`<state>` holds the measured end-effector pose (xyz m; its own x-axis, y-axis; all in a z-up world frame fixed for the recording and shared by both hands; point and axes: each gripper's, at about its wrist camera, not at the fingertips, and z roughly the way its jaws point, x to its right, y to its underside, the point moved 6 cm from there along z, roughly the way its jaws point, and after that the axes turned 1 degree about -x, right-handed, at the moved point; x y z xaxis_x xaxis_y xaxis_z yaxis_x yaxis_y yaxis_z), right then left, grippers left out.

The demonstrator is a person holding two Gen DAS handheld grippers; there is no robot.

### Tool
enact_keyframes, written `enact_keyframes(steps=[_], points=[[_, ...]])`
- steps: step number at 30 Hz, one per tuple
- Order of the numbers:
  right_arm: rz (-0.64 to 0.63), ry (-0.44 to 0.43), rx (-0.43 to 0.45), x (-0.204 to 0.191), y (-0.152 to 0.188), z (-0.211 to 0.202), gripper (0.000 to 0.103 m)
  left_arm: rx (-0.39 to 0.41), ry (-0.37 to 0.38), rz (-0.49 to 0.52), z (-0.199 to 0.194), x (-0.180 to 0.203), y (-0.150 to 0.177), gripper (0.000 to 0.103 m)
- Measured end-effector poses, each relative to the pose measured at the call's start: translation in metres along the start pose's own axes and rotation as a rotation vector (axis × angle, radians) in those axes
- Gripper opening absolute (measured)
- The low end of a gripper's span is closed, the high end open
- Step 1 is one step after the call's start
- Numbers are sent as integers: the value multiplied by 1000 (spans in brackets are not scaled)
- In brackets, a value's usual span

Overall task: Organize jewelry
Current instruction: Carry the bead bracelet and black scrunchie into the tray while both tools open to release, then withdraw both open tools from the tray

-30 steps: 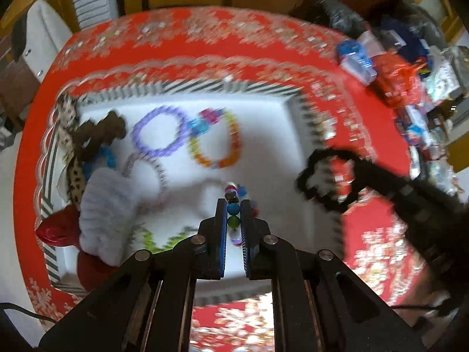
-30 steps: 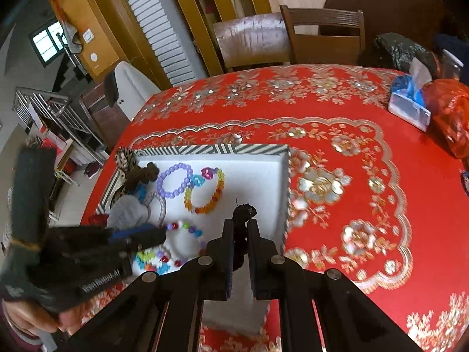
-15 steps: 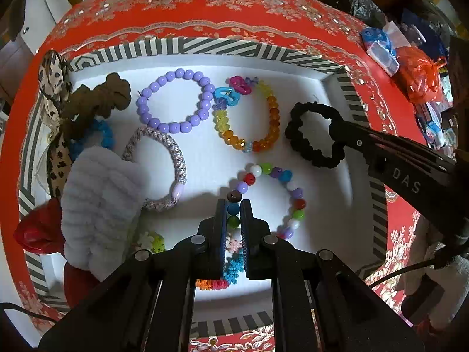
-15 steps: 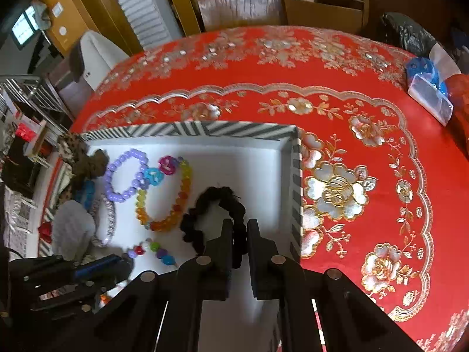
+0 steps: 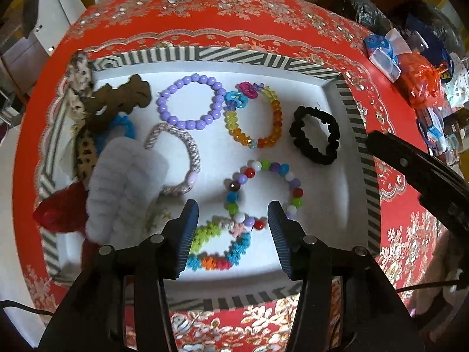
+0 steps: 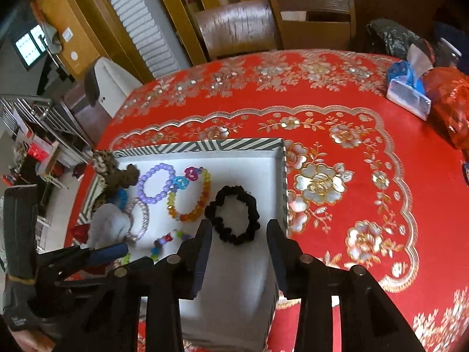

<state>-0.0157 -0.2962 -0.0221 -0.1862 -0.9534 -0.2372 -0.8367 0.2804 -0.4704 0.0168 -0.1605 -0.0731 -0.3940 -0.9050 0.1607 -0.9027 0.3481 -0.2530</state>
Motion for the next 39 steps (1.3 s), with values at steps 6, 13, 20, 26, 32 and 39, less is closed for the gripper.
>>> enact_keyframes(steps=[6,13,20,26,32,39], points=[[13,-2,15,-9,24,-19,38,74,-51,-2,-28,-4,12,49],[17,-29,15,-29,54,-29,39,131,-122,-8,-54,-16,34,49],[-4,-43,36,-51,74,-48,42,171,-155,-35,-75,-25,55,49],[-43,-46,60,-71,84,-66,43,221,-177,-54,-98,-30,72,49],[-75,-58,99,-88,86,-86,45,291,-207,-79,-127,-38,82,49],[-104,-67,135,-101,90,-100,59,351,-230,-101,-151,-42,90,49]])
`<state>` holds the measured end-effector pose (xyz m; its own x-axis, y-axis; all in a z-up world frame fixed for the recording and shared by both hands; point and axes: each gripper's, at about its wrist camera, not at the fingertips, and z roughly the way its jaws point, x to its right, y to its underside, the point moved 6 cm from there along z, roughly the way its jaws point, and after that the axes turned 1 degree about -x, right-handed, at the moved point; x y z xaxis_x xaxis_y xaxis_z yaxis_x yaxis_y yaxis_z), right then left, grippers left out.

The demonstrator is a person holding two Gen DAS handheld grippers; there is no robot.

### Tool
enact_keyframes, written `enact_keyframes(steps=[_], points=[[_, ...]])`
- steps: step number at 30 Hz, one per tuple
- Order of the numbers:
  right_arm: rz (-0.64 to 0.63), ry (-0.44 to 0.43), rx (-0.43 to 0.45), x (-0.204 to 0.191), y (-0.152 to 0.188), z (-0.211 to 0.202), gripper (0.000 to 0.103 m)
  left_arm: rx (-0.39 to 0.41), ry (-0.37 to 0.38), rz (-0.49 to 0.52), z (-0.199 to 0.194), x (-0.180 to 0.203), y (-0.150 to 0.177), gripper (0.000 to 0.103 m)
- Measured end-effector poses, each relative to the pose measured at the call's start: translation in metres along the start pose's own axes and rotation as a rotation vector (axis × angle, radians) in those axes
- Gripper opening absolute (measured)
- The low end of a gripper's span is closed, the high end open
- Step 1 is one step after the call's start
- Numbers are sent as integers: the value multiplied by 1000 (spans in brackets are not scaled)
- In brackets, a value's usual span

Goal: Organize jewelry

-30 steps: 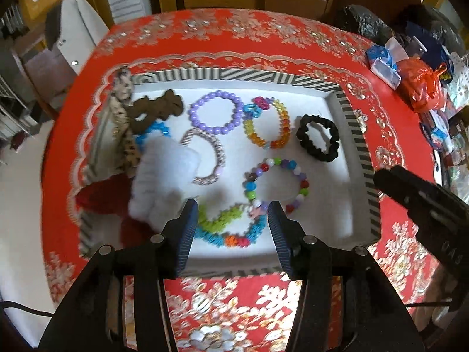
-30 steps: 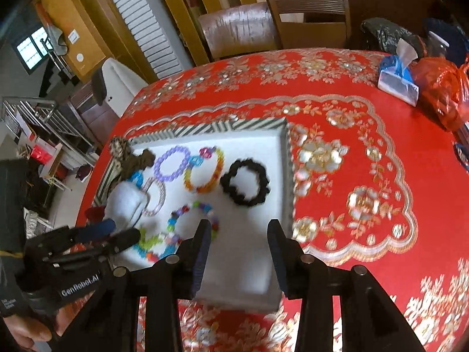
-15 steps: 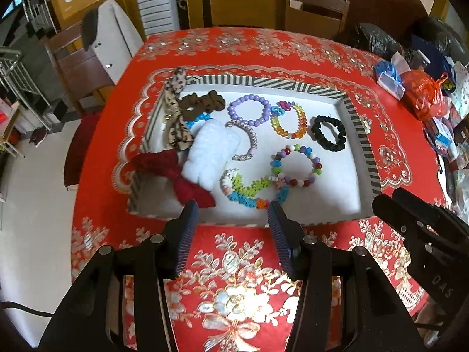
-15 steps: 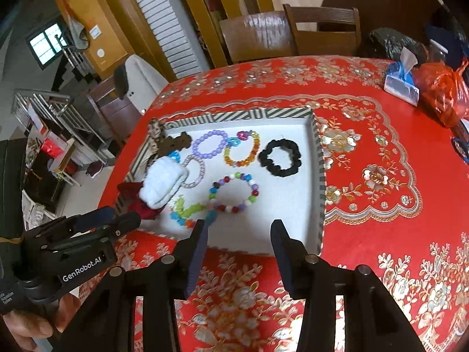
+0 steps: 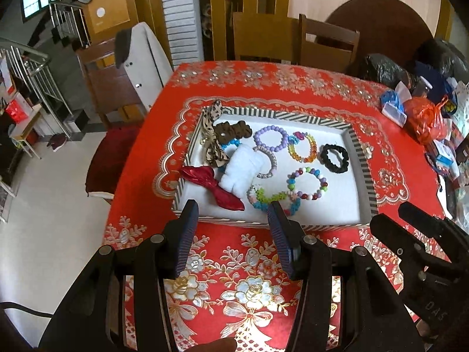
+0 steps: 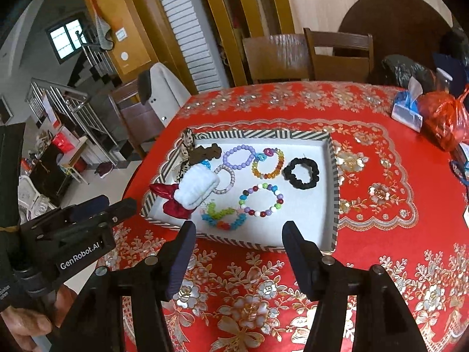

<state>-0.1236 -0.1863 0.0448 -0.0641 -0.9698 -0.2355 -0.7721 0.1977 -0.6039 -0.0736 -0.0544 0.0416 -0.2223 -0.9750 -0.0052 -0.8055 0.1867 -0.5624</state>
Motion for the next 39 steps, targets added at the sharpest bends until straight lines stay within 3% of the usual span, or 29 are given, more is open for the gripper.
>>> enact_keyframes(steps=[20,39], points=[[-8,25,29,2,5,-22,63,53,-20,27,-24,8,4,49],[-21,18,-6,1,11,-11,63,41,-27,27,-21,7,7,49]])
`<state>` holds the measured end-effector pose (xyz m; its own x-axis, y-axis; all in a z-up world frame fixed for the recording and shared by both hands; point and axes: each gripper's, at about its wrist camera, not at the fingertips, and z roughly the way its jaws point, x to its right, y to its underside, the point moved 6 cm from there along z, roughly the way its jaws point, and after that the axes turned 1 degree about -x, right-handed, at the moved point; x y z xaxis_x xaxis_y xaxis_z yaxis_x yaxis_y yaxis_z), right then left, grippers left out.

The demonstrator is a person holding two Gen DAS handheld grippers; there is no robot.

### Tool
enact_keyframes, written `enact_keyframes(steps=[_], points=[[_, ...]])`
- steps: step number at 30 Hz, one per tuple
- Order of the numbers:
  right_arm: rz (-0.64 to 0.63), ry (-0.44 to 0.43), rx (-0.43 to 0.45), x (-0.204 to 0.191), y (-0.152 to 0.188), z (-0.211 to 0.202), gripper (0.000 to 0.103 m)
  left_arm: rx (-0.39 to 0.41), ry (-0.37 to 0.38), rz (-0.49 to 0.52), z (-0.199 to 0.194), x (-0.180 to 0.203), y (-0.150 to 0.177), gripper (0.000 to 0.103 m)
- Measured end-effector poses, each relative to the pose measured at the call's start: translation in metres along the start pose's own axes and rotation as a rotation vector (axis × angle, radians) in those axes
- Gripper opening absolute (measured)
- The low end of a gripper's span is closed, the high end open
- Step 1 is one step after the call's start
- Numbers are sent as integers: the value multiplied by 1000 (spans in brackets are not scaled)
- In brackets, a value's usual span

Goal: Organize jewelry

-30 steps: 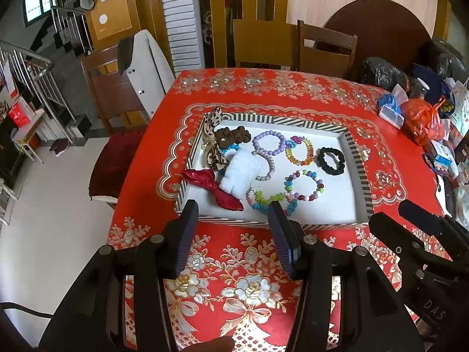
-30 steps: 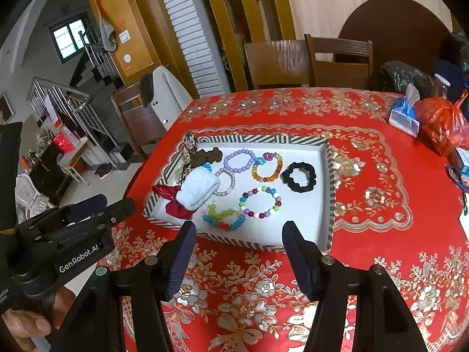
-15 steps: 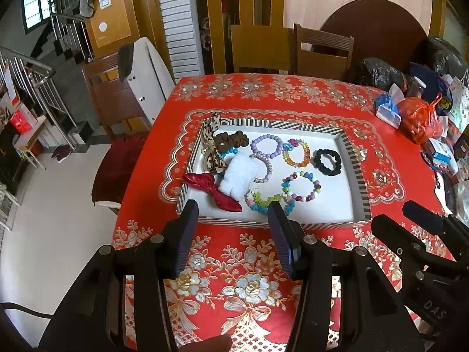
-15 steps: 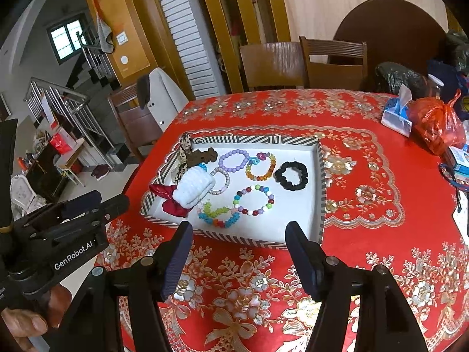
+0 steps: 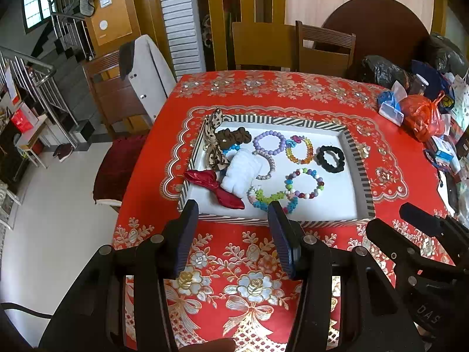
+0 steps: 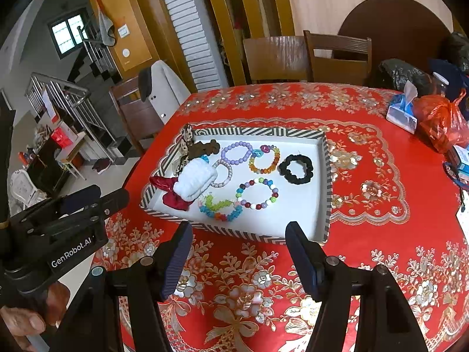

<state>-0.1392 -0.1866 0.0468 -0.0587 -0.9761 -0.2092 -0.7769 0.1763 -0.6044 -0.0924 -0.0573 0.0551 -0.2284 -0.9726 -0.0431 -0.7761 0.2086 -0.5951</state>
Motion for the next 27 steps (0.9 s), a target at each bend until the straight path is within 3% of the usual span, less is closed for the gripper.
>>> enact_keyframes(steps=[27], points=[[-2,-8,-35,-1,3,15,64,-32,-5,5,16,-1,1,49]])
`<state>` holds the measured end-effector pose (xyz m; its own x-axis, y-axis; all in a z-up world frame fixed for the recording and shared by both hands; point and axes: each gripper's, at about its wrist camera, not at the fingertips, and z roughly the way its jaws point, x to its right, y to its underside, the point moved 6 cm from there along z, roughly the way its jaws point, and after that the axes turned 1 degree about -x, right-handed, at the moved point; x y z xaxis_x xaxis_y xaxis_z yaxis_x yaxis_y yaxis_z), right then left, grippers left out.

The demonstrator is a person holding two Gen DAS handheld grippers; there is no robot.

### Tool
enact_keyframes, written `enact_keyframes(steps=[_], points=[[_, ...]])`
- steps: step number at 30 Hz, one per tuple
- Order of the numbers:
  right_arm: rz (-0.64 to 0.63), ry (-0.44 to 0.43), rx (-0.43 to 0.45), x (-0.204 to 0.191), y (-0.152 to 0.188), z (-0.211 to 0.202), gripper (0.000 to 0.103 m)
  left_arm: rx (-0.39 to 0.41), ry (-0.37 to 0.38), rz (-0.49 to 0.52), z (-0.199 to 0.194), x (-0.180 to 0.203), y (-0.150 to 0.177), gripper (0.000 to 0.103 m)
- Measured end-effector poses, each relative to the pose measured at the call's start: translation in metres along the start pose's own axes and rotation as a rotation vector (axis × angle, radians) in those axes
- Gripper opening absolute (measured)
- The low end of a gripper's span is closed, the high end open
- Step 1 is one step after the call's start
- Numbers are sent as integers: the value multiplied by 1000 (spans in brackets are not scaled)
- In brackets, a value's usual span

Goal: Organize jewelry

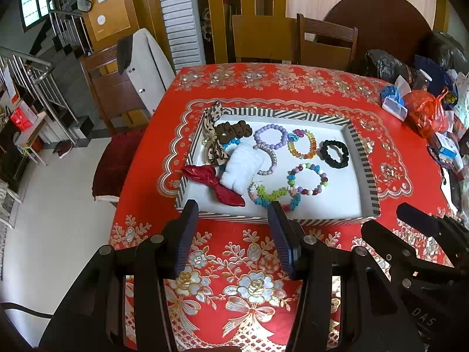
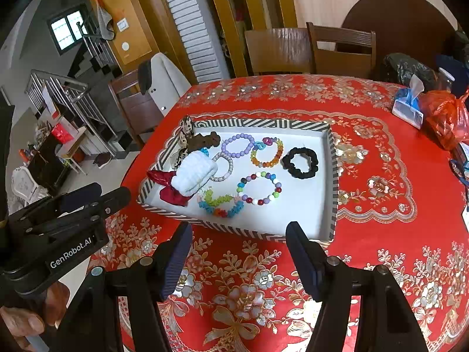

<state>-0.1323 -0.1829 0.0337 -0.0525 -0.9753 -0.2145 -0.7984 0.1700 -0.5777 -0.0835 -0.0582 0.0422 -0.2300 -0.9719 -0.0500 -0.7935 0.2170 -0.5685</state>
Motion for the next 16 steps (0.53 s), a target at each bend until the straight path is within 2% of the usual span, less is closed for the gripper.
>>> enact_keyframes(steps=[12,16], points=[[5,-9,-18,4,1,6,65,-16,10,-1,10,4,3,49],[21,-5,-2,21,-1,7,65,-31,18,1,15,5,5,49]])
